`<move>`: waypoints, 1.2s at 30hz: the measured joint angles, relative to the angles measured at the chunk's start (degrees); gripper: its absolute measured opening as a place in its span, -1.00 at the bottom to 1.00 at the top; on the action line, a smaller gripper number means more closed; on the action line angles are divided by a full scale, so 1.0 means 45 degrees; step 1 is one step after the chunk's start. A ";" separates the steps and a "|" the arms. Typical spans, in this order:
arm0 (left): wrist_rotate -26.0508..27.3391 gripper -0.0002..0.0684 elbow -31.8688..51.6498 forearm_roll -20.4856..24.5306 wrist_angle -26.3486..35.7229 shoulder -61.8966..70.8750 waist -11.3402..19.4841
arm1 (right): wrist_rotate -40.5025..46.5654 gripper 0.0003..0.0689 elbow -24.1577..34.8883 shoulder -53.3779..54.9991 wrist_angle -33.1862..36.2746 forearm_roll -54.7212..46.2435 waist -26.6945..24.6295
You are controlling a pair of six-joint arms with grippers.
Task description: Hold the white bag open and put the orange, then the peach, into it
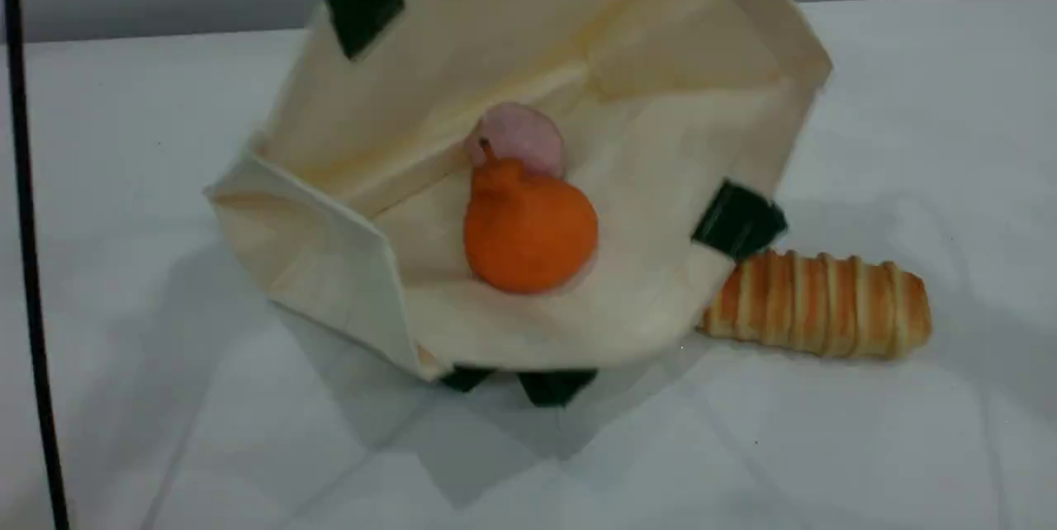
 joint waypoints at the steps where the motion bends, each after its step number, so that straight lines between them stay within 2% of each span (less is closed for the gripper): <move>1: 0.0000 -0.76 0.0128 0.0000 -0.0008 0.0066 0.0000 | 0.0081 0.40 0.0000 -0.0197 0.0115 -0.0183 0.0000; 5: 0.0386 -0.71 0.0622 0.0288 -0.0021 0.0117 0.0000 | 0.0867 0.39 0.0000 -0.0876 0.0457 -0.0894 0.0000; 7: 0.0386 -0.62 0.0697 0.0623 -0.0021 0.0117 0.0000 | 0.1326 0.39 0.0000 -0.1205 0.0487 -0.1334 0.0000; 15: 0.0386 0.17 0.0758 0.1051 -0.0005 0.0061 0.0000 | 0.3457 0.39 0.0000 -0.2927 0.1337 -0.3516 0.0000; 19: 0.0386 0.42 0.0758 0.1022 0.0009 -0.0131 0.0000 | 0.4804 0.39 0.0000 -0.4047 0.2163 -0.4981 0.0000; 27: 0.0416 0.48 0.0758 0.1003 0.0044 -0.1644 -0.0124 | 0.7975 0.39 0.0000 -0.7081 0.3873 -0.8206 0.0000; 33: 0.0417 0.48 0.0758 0.1019 0.0059 -0.3136 -0.1031 | 1.0754 0.39 0.0000 -1.0108 0.5449 -1.0299 0.0000; 36: -0.0064 0.48 0.0758 0.1557 0.0081 -0.3719 -0.1479 | 1.2074 0.39 0.0000 -1.1728 0.6016 -1.1142 0.0000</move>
